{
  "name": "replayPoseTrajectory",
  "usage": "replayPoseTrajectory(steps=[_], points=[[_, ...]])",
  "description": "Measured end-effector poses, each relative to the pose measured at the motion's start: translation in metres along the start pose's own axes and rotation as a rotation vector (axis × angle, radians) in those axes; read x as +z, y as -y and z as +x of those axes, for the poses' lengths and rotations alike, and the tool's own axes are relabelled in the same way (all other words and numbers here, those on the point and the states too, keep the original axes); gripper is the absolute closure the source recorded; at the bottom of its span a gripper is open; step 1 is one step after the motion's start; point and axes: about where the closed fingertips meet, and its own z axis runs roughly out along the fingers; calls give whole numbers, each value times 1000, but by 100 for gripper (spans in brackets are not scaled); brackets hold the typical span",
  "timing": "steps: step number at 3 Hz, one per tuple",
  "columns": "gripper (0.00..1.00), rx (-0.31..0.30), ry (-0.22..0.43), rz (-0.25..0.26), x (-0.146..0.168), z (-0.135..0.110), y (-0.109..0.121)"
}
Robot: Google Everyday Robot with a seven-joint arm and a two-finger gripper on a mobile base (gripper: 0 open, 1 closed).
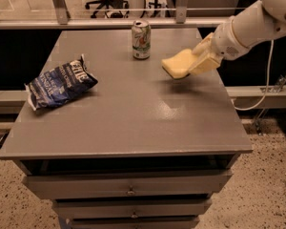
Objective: Move sponge near 7up can
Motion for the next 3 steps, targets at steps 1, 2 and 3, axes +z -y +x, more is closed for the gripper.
replayPoseTrajectory(steps=[1, 2, 3], points=[[100, 5, 22, 47, 18, 6, 54], [100, -19, 72, 54, 47, -17, 89], [100, -40, 102, 34, 69, -37, 98]])
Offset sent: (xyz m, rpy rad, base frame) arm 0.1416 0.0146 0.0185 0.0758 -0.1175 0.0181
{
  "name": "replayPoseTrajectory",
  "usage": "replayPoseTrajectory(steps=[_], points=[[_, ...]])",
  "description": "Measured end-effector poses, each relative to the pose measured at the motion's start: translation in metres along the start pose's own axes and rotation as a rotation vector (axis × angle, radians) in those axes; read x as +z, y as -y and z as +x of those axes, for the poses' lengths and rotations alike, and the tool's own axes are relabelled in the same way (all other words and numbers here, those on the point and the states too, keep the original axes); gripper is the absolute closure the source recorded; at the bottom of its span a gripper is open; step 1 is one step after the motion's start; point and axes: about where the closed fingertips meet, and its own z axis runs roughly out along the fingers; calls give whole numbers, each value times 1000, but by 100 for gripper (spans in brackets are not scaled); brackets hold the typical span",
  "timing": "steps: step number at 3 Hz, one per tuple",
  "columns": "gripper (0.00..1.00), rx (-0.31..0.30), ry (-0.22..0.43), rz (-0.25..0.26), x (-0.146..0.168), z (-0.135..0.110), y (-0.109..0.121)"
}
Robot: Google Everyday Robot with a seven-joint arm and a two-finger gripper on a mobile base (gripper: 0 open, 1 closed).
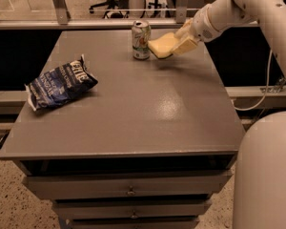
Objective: Move sponge near 7up can
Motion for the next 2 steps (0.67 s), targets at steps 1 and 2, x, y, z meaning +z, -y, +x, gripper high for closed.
replayPoseTrajectory(steps=[1, 2], points=[[84, -26, -9, -55, 28, -7, -4], [53, -40, -27, -101, 48, -9, -8]])
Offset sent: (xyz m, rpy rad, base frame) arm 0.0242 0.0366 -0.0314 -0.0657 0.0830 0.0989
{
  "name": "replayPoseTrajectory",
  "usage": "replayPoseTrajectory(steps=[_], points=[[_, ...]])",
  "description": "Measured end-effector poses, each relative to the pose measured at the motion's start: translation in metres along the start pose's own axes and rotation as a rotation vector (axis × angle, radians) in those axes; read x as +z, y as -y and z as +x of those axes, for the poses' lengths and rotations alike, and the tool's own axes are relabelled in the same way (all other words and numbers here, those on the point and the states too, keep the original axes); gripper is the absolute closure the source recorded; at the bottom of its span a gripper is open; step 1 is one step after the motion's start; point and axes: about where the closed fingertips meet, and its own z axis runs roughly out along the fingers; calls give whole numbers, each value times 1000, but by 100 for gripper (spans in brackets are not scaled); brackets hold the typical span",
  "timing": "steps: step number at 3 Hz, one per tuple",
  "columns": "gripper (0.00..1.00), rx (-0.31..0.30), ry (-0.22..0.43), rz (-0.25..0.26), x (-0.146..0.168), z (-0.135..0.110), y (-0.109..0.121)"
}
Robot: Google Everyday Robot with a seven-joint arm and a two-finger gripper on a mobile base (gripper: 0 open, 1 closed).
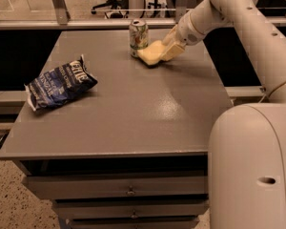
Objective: Move sponge near 7up can
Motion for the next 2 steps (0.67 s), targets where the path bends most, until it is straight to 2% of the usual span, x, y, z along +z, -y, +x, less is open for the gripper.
replayPoseTrajectory(steps=[1, 2], points=[[22, -4, -3, -18, 10, -3, 2], [1, -3, -1, -21, 12, -5, 4]])
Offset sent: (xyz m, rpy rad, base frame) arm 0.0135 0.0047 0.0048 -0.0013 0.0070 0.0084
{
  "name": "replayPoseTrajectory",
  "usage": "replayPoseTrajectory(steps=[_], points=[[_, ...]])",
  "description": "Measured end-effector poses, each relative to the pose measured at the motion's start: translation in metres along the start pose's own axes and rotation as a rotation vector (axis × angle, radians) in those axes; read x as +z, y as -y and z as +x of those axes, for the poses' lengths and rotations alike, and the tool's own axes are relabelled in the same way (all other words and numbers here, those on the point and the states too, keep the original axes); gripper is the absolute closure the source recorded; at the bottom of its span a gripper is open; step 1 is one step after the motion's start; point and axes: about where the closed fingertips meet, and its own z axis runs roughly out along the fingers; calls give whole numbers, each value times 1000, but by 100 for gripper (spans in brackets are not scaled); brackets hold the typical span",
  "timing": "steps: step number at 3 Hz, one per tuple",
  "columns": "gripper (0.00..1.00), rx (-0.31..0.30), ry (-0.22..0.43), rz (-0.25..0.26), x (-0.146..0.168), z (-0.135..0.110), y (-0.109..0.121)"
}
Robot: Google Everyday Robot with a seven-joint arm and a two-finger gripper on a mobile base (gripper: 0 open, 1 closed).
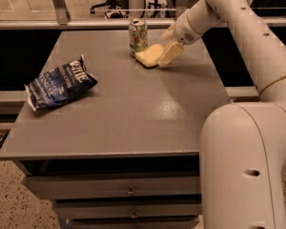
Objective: Move sponge near 7up can
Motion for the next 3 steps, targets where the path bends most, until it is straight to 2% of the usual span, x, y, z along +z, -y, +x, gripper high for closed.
replayPoseTrajectory(steps=[2, 3], points=[[0, 74, 42, 51, -62, 18, -8], [0, 125, 127, 116, -118, 23, -25]])
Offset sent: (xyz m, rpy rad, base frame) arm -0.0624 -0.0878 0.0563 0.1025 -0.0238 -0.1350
